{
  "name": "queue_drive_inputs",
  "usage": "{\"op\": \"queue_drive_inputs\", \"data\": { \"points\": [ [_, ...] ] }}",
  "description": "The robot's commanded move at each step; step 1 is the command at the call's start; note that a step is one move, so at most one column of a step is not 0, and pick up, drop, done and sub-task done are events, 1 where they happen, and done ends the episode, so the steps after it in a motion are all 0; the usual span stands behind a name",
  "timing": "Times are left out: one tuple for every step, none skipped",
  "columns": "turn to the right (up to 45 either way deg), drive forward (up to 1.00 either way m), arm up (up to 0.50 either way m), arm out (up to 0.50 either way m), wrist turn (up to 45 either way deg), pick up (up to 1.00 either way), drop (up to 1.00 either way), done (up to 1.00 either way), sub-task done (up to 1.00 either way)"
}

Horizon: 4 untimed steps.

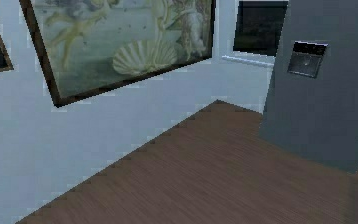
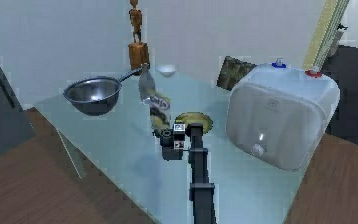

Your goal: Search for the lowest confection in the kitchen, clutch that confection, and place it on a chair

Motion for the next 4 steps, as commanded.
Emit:
{"op": "queue_drive_inputs", "data": {
  "points": [
    [0.0,0.0,0.24,0.0,0.0,0.0,0.0,0.0,0.0],
    [0.0,0.0,0.0,0.0,-45.0,0.0,0.0,0.0,0.0],
    [0.0,0.0,0.0,0.0,-45.0,0.0,0.0,0.0,0.0],
    [0.0,0.0,0.0,0.0,-36.0,0.0,0.0,0.0,0.0]
  ]
}}
